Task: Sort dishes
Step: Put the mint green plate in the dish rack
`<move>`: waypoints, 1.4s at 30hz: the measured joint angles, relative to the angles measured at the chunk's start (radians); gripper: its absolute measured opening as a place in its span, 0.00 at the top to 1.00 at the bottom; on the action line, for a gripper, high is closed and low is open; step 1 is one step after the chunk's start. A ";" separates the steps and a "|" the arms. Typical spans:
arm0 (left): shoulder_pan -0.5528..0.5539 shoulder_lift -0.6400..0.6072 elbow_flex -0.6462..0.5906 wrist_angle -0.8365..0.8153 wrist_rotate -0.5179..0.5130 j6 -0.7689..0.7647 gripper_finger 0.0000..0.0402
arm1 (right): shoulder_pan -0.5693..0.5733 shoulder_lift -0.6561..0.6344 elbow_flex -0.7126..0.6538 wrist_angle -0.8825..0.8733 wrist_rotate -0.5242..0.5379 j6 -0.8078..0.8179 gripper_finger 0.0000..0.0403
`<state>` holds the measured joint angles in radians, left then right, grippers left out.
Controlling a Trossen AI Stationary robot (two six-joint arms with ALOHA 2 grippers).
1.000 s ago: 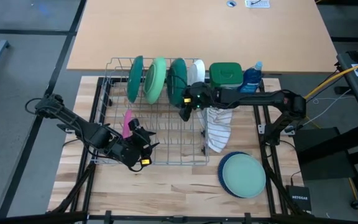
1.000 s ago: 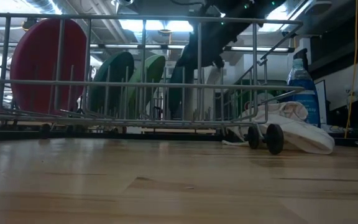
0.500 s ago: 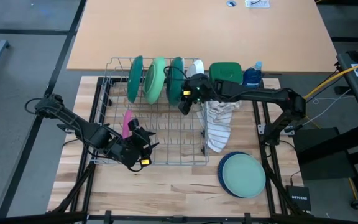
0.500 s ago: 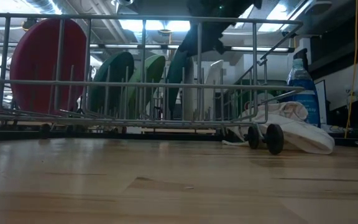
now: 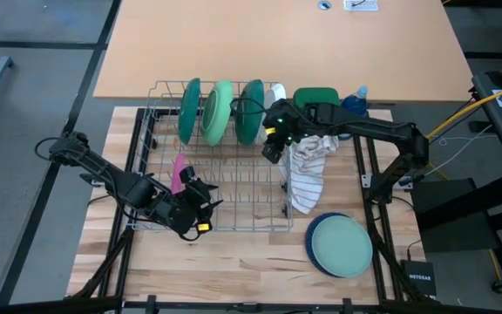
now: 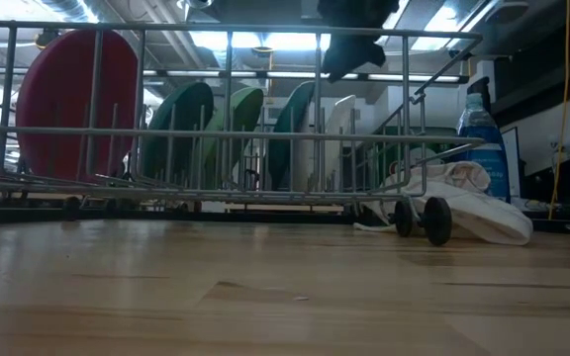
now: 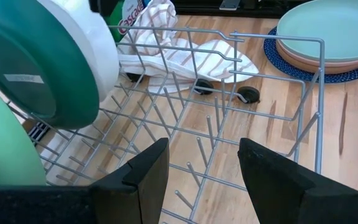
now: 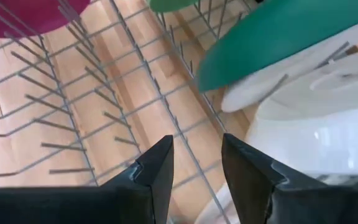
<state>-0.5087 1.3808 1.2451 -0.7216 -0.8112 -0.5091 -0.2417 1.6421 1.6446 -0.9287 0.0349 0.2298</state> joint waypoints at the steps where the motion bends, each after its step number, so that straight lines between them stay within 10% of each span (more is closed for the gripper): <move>1: 0.000 0.000 0.000 0.000 0.000 -0.002 0.54 | 0.000 0.000 0.006 -0.016 0.000 0.000 0.66; 25: 0.000 0.000 0.000 0.140 0.001 0.011 0.54 | 0.552 -0.006 0.016 -0.458 0.051 0.169 0.66; 42: -0.035 0.181 0.000 0.481 0.160 0.220 0.54 | 0.971 0.063 0.015 -0.436 0.135 0.870 0.66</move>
<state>-0.5438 1.5620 1.2453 -0.2403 -0.6511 -0.2887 0.7297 1.7047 1.6598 -1.3647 0.1701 1.0995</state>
